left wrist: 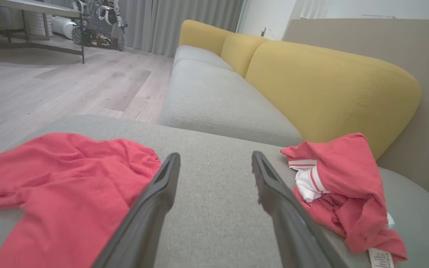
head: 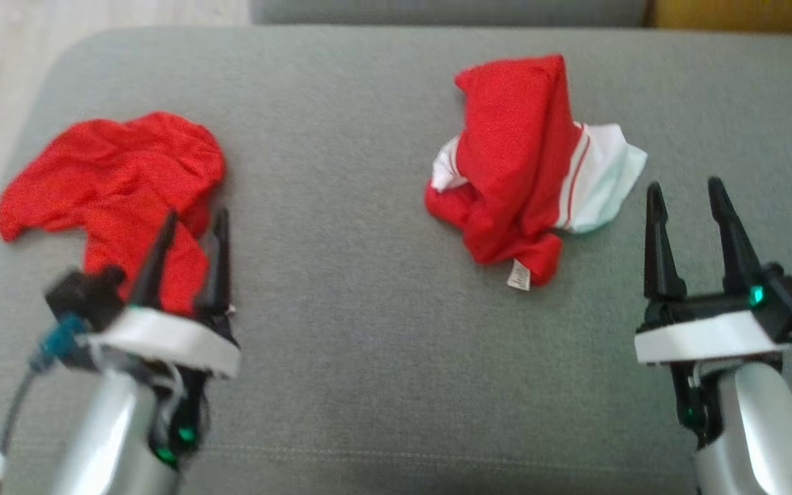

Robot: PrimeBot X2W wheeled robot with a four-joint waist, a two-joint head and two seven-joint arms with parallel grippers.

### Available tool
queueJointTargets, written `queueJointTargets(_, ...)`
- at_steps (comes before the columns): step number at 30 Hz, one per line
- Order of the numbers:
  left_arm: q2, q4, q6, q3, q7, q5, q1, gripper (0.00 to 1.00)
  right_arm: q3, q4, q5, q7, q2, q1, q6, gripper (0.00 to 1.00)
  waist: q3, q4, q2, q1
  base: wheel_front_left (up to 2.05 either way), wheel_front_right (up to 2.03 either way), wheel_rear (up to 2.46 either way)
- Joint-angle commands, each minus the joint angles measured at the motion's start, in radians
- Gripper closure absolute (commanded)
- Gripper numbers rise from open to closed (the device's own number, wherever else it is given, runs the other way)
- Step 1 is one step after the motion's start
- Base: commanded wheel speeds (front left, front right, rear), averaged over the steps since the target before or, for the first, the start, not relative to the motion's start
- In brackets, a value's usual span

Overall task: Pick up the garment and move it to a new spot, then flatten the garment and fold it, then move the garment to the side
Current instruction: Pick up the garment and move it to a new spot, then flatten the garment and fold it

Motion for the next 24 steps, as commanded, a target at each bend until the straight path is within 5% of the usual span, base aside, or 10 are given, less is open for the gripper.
queueJointTargets(1,-0.005,-0.05,-0.005,0.054,-0.012,0.023,-0.018,0.0,0.015,-0.027,0.0,-0.006,0.001,0.004,0.008,0.0,-0.038,0.033,-0.0001,0.0001,0.0,0.0,0.0)
queueJointTargets(10,-0.119,-0.121,-0.058,0.176,-0.012,0.143,0.077,0.0,0.018,-0.015,0.002,-0.006,0.001,0.026,0.008,0.0,-0.043,0.023,-0.0001,0.0001,0.0,0.0,0.0)
queueJointTargets(24,-0.152,-0.089,-0.1,0.187,-0.012,0.205,0.061,0.0,0.03,0.147,0.047,0.001,0.001,-0.113,0.008,0.0,0.045,0.017,-0.0001,0.0001,0.0,0.0,0.0)
